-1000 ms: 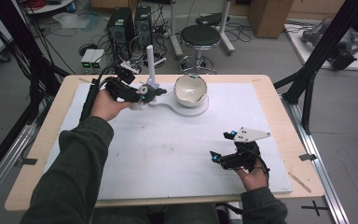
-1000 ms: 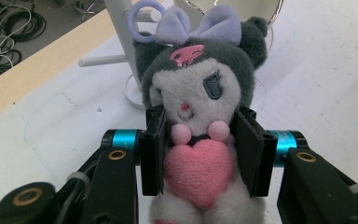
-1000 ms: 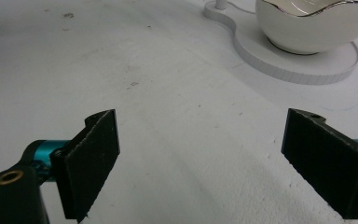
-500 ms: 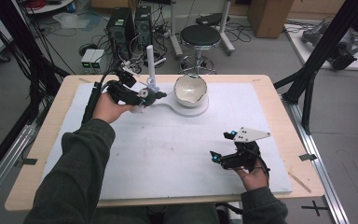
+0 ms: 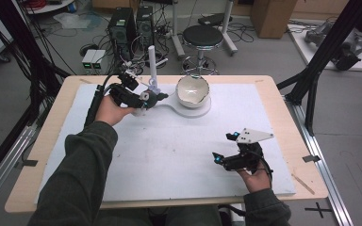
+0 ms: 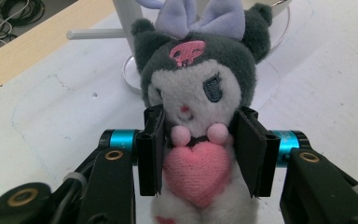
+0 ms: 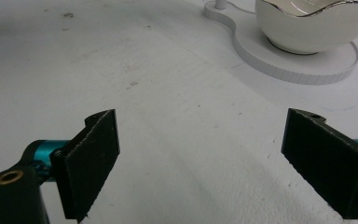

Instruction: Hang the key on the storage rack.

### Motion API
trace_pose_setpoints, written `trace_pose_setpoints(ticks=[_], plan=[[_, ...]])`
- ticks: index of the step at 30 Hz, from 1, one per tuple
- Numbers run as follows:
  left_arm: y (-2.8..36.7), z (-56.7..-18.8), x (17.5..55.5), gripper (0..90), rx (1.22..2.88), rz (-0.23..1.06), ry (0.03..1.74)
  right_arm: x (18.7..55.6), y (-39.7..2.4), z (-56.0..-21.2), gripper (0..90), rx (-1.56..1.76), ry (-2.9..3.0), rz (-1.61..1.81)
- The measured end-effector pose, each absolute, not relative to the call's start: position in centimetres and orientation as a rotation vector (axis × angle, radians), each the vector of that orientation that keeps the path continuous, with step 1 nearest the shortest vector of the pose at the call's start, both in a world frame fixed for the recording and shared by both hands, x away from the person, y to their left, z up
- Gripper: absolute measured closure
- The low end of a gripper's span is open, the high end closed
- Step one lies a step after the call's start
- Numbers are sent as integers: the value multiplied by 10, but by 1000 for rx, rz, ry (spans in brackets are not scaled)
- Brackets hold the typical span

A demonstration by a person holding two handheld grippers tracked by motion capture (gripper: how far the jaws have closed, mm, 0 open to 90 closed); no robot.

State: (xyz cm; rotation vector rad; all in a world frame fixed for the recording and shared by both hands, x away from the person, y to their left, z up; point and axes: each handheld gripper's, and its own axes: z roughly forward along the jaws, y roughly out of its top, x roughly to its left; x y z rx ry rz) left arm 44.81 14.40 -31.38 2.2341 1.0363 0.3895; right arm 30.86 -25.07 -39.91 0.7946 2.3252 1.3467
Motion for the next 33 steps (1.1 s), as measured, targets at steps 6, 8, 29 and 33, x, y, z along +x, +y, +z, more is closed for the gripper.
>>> trace_pose_setpoints(ticks=[6, 8, 29, 33], plan=[[146, -315, 449, 560, 2241, 393, 1035, 309, -251, -399, 103, 796, 2327, 1348], [146, -315, 449, 557, 2233, 392, 1044, 309, -250, -399, 103, 797, 2327, 1343], [149, -310, 438, 442, 2212, 409, 982, 308, -251, -399, 102, 803, 2325, 1340], [152, -310, 432, 441, 2195, 416, 967, 308, -252, -399, 102, 803, 2329, 1339]])
